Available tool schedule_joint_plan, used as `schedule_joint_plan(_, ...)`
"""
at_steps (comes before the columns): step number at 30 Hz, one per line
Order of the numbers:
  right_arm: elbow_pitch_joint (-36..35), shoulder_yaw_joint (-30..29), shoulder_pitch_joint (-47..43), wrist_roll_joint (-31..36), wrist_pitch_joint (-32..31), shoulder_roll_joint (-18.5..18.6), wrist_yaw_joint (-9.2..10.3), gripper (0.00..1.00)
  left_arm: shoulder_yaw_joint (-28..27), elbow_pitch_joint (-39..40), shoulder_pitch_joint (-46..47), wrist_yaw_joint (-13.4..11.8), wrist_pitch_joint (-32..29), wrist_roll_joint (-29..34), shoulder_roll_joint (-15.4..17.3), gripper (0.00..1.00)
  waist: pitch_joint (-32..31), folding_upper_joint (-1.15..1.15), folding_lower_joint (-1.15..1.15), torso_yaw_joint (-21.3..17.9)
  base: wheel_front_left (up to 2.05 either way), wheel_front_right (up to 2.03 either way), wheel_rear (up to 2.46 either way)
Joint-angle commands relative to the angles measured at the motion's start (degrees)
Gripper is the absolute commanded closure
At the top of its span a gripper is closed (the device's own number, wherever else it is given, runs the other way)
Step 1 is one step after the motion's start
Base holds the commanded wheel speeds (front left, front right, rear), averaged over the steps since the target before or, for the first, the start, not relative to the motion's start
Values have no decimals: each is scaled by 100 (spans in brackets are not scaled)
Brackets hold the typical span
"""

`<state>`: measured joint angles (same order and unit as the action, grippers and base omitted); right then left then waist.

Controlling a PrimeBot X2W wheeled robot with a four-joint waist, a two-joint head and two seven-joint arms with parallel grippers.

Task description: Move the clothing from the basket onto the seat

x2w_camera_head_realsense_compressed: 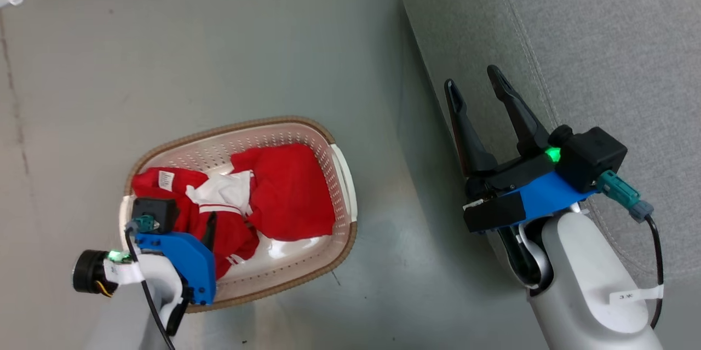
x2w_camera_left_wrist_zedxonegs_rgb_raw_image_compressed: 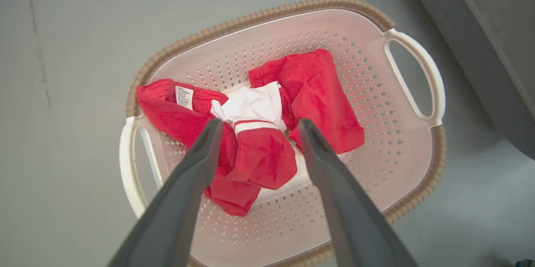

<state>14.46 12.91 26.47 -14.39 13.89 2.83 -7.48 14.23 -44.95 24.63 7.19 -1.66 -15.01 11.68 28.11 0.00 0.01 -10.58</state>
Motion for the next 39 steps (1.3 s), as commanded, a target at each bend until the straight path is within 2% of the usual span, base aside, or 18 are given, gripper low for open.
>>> schedule_joint_plan(1,21,41,181,-71,55,9,-3,0,5,-91,178,30,-48,-25,93,0,525,0,-1,-359,0,0,0)
schedule_joint_plan(10,80,201,551,-324,135,9,-3,0,-129,-685,710,-42,-365,-190,263,0,1138,0,-1,-540,0,0,0)
schedule_joint_plan(23,-150,361,650,-473,135,9,-3,0,-87,-1126,1103,-644,-132,-1,472,0,1534,0,-1,-666,0,0,0)
schedule_joint_plan(31,-190,392,670,-544,136,10,-3,0,-91,-1365,1217,-566,-179,-148,418,0,1686,0,-1,-709,0,0,0)
schedule_joint_plan(32,-185,389,680,-552,136,10,-3,0,-82,-1392,1230,-568,-191,-157,407,12,1693,0,-1,-711,0,0,0)
schedule_joint_plan(33,-180,388,687,-555,136,10,-3,0,-72,-1414,1247,-559,-185,-156,404,79,1698,0,-1,-712,0,0,0)
schedule_joint_plan(34,-175,384,693,-557,136,10,-3,0,-60,-1431,1258,-544,-169,-161,397,100,1700,0,-1,-713,0,0,0)
schedule_joint_plan(39,-153,368,702,-540,136,10,-3,0,-38,-1527,1278,-492,-83,-224,356,100,1681,0,-1,-704,0,0,0)
